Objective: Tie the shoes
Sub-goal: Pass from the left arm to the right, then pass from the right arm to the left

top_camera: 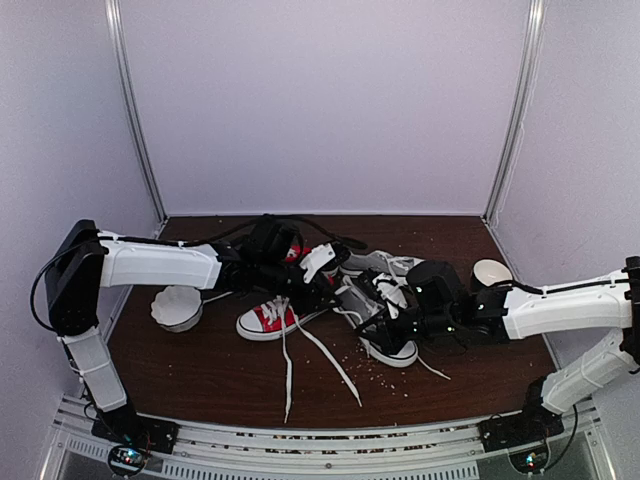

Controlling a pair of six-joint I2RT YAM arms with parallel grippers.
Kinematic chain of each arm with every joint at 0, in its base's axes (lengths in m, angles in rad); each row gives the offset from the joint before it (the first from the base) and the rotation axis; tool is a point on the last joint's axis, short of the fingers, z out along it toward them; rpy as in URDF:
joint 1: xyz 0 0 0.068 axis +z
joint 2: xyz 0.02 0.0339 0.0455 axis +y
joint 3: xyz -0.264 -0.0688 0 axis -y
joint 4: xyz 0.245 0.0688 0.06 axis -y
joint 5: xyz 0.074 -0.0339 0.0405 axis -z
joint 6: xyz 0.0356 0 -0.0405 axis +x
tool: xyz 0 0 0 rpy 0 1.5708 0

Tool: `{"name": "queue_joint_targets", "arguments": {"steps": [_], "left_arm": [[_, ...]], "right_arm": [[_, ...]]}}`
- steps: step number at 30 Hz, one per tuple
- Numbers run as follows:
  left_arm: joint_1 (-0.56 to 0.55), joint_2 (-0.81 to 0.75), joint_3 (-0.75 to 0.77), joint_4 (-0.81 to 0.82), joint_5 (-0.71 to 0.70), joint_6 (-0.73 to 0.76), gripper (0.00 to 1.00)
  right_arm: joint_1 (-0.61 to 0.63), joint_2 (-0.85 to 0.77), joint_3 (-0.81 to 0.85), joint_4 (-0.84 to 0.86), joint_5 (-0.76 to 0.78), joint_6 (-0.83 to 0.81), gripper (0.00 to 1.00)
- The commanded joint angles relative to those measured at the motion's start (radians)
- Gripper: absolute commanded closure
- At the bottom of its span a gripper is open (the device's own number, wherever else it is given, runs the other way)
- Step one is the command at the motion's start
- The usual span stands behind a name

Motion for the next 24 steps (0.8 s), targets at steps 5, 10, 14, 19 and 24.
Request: {"name": "queue_joint_targets", "arguments": {"steps": [5, 10, 14, 19, 24], "left_arm": [[0.017, -0.129, -0.117, 0.092, 0.028, 0.137, 0.41], [0.007, -0.205, -0.190, 0.139, 0.011, 0.302, 0.39], [-0.055, -0.170, -0.152, 0.182, -0.070, 0.404, 0.40], [-0.102, -0.067, -0.106, 0.311, -0.093, 0.320, 0.40], [-0.106, -0.017, -0.117, 0.420, -0.026, 0.248, 0.40]], "right_arm": [[-0.081, -0.056, 0.052, -0.170, -0.028, 0.050, 1.00], [-0.097, -0.037, 0.160, -0.368, -0.047, -0.021, 1.00], [-0.107, -0.028, 0.202, -0.417, -0.014, -0.047, 1.00], [-0.136, -0.001, 0.245, -0.423, -0.035, -0.028, 1.00], [-0.137, -0.002, 0.238, -0.369, -0.052, -0.012, 1.00]]}}
